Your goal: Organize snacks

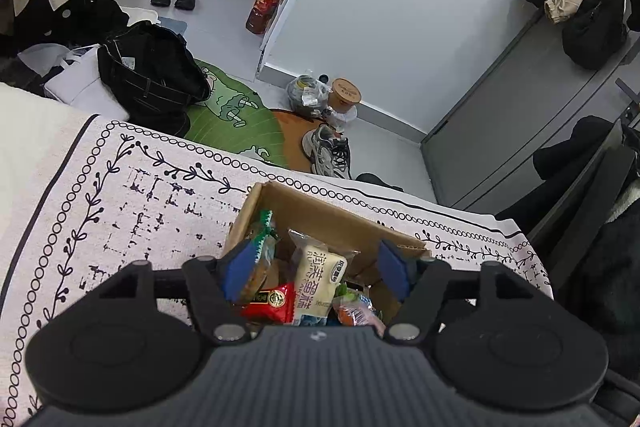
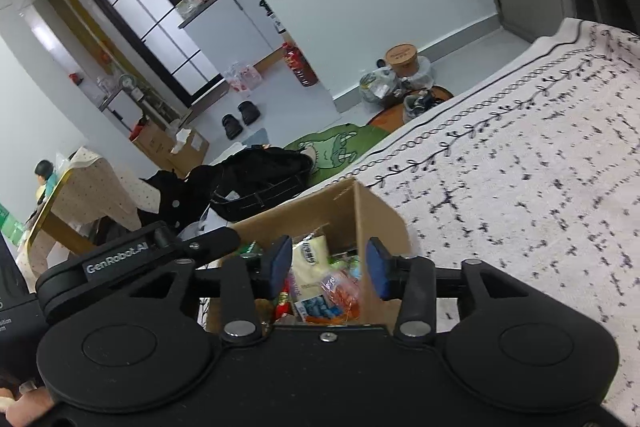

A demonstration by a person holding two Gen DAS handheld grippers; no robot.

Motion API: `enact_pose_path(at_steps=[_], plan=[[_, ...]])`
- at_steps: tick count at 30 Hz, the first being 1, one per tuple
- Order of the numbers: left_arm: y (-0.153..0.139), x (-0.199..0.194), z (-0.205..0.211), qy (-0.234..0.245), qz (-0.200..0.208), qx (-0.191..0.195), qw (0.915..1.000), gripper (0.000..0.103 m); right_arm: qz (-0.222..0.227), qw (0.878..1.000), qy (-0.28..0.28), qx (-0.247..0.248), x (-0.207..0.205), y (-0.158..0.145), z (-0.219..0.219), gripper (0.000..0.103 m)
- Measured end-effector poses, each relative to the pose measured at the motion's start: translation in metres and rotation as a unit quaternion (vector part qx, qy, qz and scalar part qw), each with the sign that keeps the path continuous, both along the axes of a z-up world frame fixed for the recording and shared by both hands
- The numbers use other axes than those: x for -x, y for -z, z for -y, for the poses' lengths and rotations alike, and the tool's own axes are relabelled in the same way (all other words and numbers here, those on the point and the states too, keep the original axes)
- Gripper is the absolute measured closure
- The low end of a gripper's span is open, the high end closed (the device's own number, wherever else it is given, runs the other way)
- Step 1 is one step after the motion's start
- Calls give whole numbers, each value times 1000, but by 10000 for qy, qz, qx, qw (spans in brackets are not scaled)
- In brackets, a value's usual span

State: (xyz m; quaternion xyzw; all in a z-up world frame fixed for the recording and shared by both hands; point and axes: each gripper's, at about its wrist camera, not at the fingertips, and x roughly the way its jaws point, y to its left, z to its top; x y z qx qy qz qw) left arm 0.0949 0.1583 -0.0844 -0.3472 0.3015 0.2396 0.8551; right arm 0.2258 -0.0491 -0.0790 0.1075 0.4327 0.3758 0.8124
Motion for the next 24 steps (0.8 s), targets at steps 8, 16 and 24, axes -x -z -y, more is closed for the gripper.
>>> enact_pose_path(at_steps=[8, 16, 24], plan=[[-11, -4, 11, 248, -179, 34, 9995, 19, 59, 9994, 327, 8, 2, -13, 24, 31], [-24, -11, 32, 670, -456, -100, 9967, 18, 61, 9975, 670, 217, 6, -26, 46, 21], [-48, -7, 54, 1068, -440, -323, 9928, 9, 245, 9948, 918, 357, 17, -39, 73, 16]])
